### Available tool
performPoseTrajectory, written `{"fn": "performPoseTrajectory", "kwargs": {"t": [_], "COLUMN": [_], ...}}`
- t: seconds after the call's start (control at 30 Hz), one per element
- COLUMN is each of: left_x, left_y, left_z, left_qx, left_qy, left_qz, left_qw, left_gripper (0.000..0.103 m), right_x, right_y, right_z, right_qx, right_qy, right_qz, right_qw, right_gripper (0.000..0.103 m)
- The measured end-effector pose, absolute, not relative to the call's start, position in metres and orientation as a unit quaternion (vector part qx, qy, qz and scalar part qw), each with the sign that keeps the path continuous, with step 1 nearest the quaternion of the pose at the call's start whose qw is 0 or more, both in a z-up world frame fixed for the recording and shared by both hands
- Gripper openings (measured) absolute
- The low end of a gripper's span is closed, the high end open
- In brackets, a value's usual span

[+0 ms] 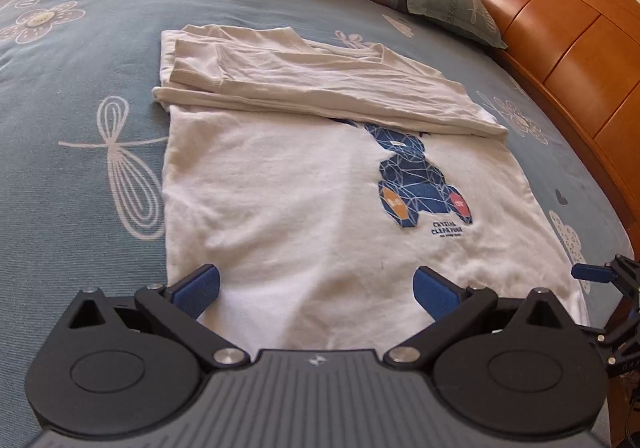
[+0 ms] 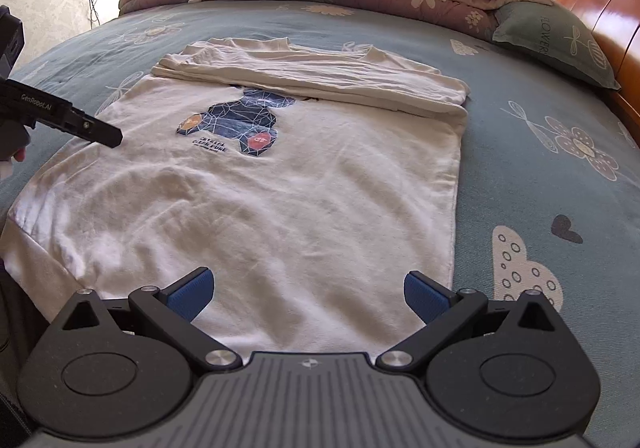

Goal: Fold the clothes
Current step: 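Move both grippers to the two corners of the white shirt hem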

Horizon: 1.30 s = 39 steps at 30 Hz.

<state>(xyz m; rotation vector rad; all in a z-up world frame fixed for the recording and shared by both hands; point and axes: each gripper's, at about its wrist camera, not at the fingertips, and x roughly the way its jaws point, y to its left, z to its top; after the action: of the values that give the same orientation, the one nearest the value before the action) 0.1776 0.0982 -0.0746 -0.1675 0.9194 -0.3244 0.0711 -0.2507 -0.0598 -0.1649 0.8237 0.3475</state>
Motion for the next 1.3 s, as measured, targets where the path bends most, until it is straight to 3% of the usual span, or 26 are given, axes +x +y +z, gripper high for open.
{"fn": "performPoseTrajectory", "kwargs": {"t": [0.33,0.63,0.8,1.07,1.3], "left_x": [0.230,0.295,0.278,0.200,0.147], "left_y": [0.101,0.115,0.121,0.103,0.052], "left_z": [-0.040,-0.073,-0.060,-0.020,-0.069], "left_qx": [-0.058,-0.120,-0.074,-0.070,-0.048], "left_qy": [0.436,0.444,0.439,0.393,0.437], "left_qz": [-0.163,-0.147,-0.086,-0.185,-0.239], "left_qw": [0.883,0.876,0.891,0.898,0.866], "left_gripper": [0.102,0.102,0.102,0.102,0.102], "right_x": [0.077,0.079,0.079,0.075,0.073], "right_y": [-0.250,-0.251,-0.251,-0.250,-0.250], "right_z": [-0.075,-0.077,-0.077,-0.079,-0.080], "right_qx": [-0.088,-0.090,-0.088,-0.085,-0.085], "right_qy": [0.411,0.403,0.399,0.388,0.379], "right_qz": [0.174,0.176,0.173,0.163,0.162], "right_qw": [0.890,0.893,0.896,0.903,0.907], "right_gripper": [0.103,0.103,0.103,0.103,0.103]}}
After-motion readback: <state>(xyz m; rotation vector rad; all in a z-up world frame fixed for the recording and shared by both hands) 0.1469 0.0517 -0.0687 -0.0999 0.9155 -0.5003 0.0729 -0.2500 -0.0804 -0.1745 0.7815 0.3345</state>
